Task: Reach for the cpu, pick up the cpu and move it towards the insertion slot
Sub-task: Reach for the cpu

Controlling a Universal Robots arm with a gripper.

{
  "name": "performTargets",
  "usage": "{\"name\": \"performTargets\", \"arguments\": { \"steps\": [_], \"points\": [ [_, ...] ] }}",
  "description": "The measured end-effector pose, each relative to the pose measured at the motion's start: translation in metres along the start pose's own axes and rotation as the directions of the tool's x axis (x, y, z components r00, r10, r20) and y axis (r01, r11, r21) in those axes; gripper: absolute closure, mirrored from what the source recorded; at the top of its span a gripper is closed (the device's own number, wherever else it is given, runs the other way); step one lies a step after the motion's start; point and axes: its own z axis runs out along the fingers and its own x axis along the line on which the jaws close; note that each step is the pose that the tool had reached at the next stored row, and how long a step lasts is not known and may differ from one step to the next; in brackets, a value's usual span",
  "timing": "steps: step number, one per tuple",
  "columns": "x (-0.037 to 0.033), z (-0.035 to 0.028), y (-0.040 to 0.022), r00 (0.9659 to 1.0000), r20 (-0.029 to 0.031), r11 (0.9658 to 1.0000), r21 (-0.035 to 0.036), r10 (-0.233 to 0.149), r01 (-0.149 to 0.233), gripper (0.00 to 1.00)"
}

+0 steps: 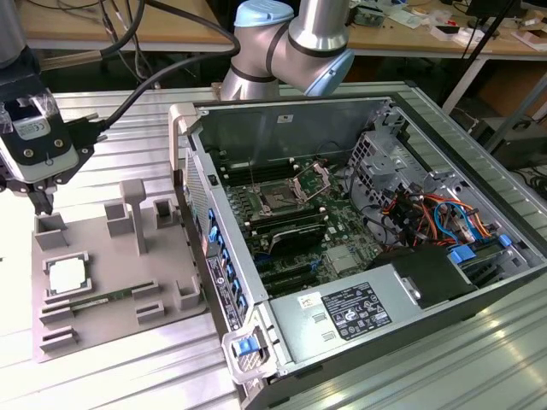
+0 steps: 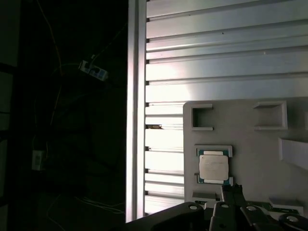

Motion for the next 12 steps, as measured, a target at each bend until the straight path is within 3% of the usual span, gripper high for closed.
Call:
{"name": "performTargets", "arguments": {
  "steps": [12],
  "points": [
    [0.0, 0.0031, -0.0001, 1.0, 0.0001, 1.0, -0.0001, 0.0, 0.0, 0.89]
  ]
}}
